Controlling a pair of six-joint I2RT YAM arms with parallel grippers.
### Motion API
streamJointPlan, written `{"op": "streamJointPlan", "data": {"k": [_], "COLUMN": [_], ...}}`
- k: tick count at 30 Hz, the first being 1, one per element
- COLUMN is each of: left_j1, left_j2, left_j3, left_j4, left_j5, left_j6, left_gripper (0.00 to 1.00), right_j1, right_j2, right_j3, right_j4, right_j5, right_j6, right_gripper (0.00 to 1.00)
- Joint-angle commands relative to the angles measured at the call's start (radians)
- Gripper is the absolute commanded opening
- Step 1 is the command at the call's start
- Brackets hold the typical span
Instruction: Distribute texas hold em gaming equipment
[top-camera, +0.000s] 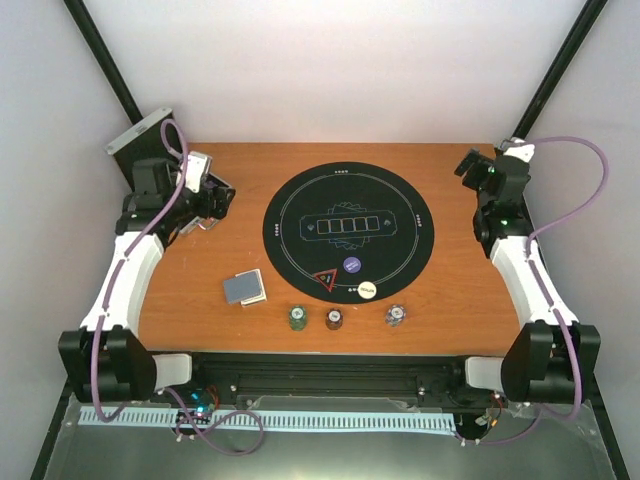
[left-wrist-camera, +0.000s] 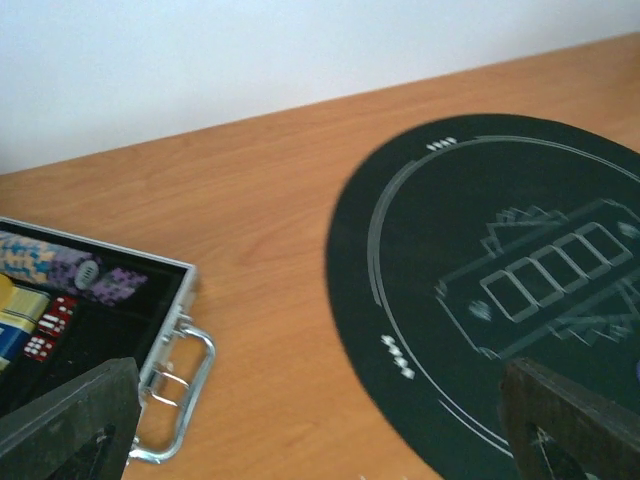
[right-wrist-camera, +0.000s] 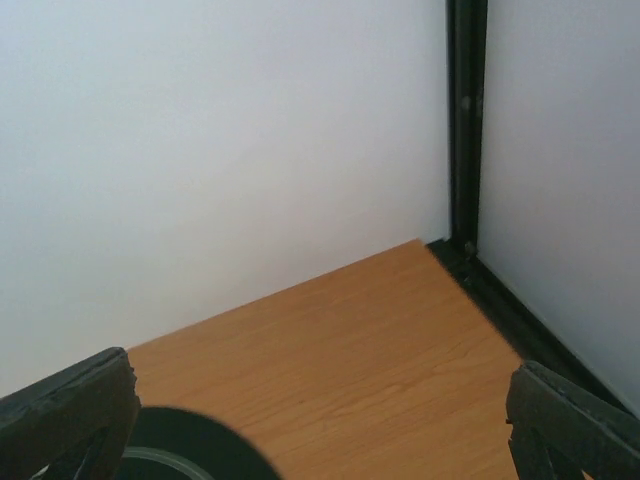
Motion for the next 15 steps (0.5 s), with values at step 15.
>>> {"op": "streamJointPlan", "data": {"k": [15], "left_j1": [0.005], "left_j2": [-0.194], "left_j3": [0.079], "left_j4": [-0.647], "left_j5": [0.086], "left_j6": [0.240], "left_gripper": [1.00], "right_j1": [0.828], "right_j2": [0.046], "right_j3": [-0.005], "right_j4": [-0.504], "right_j5": [0.090], "right_j6": [0.160], "right_gripper": [0.87]}}
